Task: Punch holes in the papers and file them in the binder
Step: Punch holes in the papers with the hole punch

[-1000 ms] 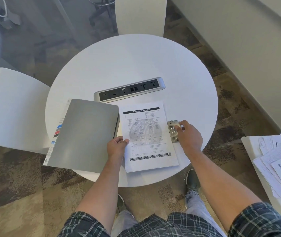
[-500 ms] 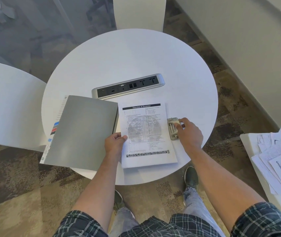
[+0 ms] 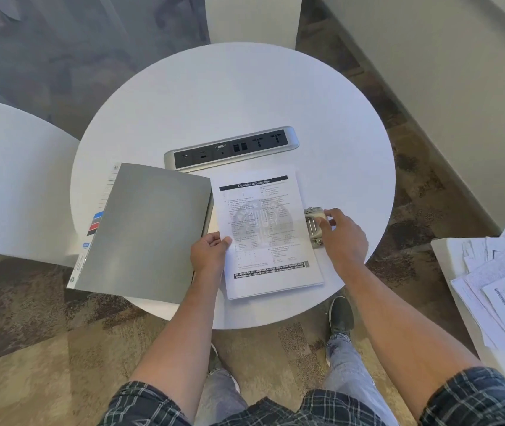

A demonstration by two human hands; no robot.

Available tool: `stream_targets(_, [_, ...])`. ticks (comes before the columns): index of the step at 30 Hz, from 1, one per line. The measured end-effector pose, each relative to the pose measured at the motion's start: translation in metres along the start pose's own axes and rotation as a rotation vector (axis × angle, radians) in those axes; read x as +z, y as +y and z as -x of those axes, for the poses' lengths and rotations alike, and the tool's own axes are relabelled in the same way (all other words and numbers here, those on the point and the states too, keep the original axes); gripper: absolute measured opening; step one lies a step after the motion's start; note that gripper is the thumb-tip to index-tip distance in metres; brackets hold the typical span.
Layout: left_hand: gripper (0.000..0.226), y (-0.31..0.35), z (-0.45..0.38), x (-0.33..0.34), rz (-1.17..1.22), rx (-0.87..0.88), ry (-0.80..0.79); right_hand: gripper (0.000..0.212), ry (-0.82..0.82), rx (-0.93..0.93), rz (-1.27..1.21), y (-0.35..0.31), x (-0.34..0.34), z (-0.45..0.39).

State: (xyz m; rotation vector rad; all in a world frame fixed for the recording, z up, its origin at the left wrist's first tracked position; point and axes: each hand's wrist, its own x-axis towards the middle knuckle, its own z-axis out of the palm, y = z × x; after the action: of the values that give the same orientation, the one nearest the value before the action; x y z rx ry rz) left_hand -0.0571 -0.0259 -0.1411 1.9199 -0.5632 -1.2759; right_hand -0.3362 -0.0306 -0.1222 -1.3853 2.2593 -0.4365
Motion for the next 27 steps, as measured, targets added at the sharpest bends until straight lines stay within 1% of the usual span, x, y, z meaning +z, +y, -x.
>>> stream_targets(3, [0.013,0.001,0.002,0.005,-0.012,0.007,0.019,0.034,0.000,-0.003,0.005,0.000,-0.001,0.000])
stream_targets(8, [0.012,-0.002,-0.003,0.007,-0.042,0.004,-0.027,0.035,0.002,-0.001,-0.006,-0.001,-0.001,0.002])
stream_targets(11, [0.014,0.003,-0.003,0.007,-0.107,0.057,-0.018,0.036,0.025,0.006,-0.036,0.000,-0.001,0.005])
stream_targets(16, [0.011,0.010,0.003,0.012,-0.216,0.146,0.013,0.035,0.009,0.105,-0.107,0.001,-0.002,0.007])
stream_targets(17, [0.011,0.011,0.004,0.012,-0.229,0.153,0.019,0.036,0.007,0.107,-0.121,0.001,-0.003,0.008])
stream_targets(19, [0.010,0.011,0.005,0.012,-0.230,0.159,0.022,0.049,-0.004,0.111,-0.141,-0.001,-0.004,0.010])
stream_targets(21, [0.009,0.009,0.005,0.012,-0.202,0.157,0.023,0.060,-0.024,0.116,-0.106,-0.005,-0.002,0.012])
stream_targets(27, [0.012,-0.001,0.003,0.007,-0.064,0.104,0.006,0.071,-0.028,0.106,0.068,-0.017,0.012,0.014])
